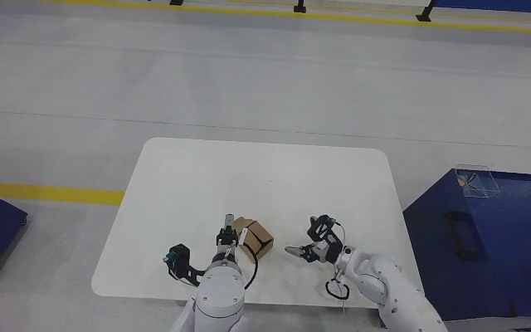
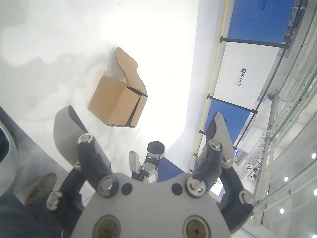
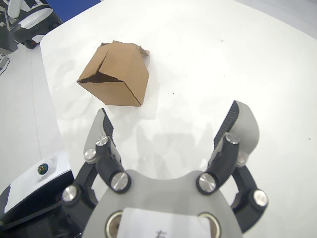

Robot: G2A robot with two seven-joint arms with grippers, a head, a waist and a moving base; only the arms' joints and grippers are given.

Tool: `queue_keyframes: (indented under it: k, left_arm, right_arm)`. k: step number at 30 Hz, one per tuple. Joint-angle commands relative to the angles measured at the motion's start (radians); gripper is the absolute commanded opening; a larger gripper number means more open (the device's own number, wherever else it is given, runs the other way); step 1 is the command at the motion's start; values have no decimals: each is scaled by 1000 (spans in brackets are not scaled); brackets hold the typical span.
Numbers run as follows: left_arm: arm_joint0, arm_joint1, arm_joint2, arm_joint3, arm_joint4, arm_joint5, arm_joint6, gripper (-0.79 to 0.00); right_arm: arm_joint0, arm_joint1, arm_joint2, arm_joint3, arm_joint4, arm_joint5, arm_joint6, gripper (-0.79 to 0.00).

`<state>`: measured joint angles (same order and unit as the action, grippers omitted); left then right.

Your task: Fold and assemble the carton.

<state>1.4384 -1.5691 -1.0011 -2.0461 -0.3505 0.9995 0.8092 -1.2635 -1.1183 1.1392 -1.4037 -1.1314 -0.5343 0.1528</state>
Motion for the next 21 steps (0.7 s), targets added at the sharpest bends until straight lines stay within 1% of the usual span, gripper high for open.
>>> queue_keyframes:
  k: [1, 8, 10, 21]
  left_arm:
    - [0, 0, 0, 0, 0, 0, 0, 0]
    - [0, 0, 0, 0, 0, 0, 0, 0]
    - [0, 0, 0, 0, 0, 0, 0, 0]
    - [0, 0, 0, 0, 0, 0, 0, 0]
  right_arm:
    - [34, -9, -36, 34, -10, 10, 10, 0]
    - [127, -42, -126, 145, -35, 59, -18, 0]
    - [148, -51, -145, 170, -48, 89, -31, 0]
    - [257, -105, -246, 288, -63, 169, -54, 0]
